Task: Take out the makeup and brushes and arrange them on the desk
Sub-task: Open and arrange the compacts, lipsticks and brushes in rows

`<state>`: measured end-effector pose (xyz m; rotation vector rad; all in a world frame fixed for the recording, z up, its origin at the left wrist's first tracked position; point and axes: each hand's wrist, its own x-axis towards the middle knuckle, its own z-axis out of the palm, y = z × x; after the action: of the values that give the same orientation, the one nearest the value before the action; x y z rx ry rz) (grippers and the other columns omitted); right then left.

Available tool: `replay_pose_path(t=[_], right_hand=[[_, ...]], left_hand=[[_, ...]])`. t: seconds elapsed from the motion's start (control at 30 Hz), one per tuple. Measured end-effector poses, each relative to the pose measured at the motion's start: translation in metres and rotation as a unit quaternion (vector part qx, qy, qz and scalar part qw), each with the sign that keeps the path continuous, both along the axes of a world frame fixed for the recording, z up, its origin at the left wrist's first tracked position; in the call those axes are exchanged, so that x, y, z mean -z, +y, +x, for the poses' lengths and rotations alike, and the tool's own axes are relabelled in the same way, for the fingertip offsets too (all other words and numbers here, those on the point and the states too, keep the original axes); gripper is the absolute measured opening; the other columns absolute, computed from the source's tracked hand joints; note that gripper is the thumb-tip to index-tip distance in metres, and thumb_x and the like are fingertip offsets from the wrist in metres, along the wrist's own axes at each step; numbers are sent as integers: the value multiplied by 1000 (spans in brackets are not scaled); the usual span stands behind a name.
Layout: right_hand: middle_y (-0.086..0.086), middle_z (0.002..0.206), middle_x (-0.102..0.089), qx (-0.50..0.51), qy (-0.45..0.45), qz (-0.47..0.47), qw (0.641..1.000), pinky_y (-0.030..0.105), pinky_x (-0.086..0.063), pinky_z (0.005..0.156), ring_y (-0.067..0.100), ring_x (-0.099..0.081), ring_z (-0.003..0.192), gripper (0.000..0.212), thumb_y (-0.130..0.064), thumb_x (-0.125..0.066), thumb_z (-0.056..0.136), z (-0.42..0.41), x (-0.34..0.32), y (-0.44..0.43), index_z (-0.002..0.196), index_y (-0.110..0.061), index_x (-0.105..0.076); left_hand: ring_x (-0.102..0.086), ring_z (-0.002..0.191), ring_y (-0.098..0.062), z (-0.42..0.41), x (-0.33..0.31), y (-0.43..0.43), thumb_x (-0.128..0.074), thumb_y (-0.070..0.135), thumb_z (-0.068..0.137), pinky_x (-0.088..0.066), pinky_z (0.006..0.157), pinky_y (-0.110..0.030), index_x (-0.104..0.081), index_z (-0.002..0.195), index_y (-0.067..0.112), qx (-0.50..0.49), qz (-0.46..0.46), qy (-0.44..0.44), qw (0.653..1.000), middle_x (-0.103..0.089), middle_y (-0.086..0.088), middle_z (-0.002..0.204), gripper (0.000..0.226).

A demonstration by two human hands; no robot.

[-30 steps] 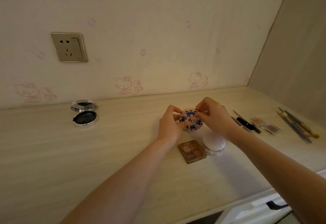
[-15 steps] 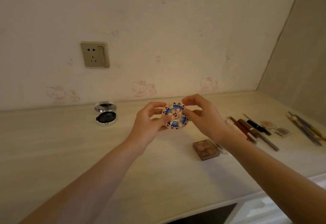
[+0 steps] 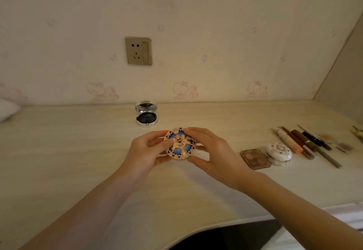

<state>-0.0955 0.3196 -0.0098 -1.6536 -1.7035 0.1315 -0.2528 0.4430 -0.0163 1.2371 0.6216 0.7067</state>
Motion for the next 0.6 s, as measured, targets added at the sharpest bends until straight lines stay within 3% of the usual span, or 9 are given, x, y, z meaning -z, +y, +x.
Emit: replay_pose_path(t=[0.17,0.33,0.5,0.6], right_hand=[[-7,133,-53,15,5,-4,1000,18,-45,96,1,-51,115,58,-44,-62,85,-6,9,4,137,-20,-51],[-17,126,-58,41,32,-51,997,7,-42,89,-11,-51,107,51,-50,-59,87,-6,13,11,135,-33,-51],[-22,124,-56,38,47,-78,995,14,-46,89,-9,-51,106,51,-49,-61,86,-9,8,17,134,-34,-50],[-19,134,-48,14,27,-110,993,18,-46,94,-8,-47,114,55,-48,-60,87,-10,4,20,137,-31,-44]], left_hand=[[-71,92,-19,-13,8,6,-79,25,65,-57,71,-24,-70,108,13,41,-9,-23,999,-74,-10,103,46],[-66,107,-23,-18,25,8,-89,20,55,-54,88,-33,-65,117,19,76,38,-11,996,-69,-5,117,66],[-68,102,-17,-18,24,8,-88,26,54,-53,80,-21,-64,115,23,42,100,2,994,-71,0,111,66],[-69,99,-14,-21,23,10,-94,28,47,-53,78,-18,-65,114,19,12,131,36,991,-74,1,105,73]])
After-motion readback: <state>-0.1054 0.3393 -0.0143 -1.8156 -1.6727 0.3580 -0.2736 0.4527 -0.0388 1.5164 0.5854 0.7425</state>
